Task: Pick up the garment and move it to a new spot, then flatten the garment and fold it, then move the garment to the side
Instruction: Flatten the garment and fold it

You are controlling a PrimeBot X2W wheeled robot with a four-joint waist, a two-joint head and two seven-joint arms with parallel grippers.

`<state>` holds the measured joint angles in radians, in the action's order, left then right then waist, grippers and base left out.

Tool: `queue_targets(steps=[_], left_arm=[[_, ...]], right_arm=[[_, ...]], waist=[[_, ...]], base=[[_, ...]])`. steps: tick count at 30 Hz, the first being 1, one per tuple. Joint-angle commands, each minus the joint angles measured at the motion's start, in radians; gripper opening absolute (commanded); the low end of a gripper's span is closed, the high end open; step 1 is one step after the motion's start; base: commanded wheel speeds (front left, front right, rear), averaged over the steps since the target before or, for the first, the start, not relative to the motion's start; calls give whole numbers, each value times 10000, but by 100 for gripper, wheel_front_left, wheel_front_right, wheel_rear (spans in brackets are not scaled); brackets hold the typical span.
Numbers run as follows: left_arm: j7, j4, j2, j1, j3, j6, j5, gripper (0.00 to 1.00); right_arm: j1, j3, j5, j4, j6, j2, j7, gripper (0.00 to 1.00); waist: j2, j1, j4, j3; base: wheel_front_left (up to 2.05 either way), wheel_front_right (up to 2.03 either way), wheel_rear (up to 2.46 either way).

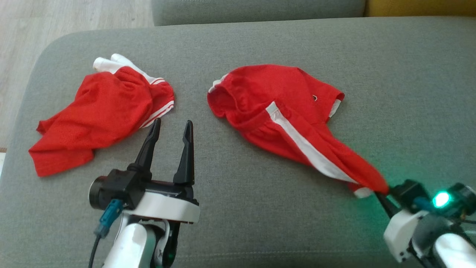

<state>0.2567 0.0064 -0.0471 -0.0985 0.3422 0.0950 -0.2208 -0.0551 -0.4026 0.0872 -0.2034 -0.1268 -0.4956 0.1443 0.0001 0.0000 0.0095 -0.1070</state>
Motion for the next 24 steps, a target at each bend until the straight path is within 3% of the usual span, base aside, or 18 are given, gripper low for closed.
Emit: queue_targets(steps=[1,10,18,21,24], left_arm=[[51,-274,-31,-509,-298,-68,73,100],[51,-208,-31,-493,-294,-80,70,100],[51,-175,-31,-521,-221,-146,88,100],[51,-152,-31,-517,-125,-190,95,100],[51,-119,-31,-523,-73,-248,123,100]], right_arm=[[-60,225,22,267,-39,-120,-33,100],[148,2332,513,1110,-39,1636,-489,100],[71,4580,104,1862,-39,3860,-1846,100],[-28,5142,-264,1821,-39,4349,-2503,100],[-96,5263,-329,1772,-39,4433,-2797,100]], waist=[[-1,0,3,2],[-1,0,-59,24],[-1,0,-211,88],[-1,0,-266,142],[-1,0,-350,159]], base=[[0,0,0],[0,0,0],[0,0,0],[0,0,0],[0,0,0]])
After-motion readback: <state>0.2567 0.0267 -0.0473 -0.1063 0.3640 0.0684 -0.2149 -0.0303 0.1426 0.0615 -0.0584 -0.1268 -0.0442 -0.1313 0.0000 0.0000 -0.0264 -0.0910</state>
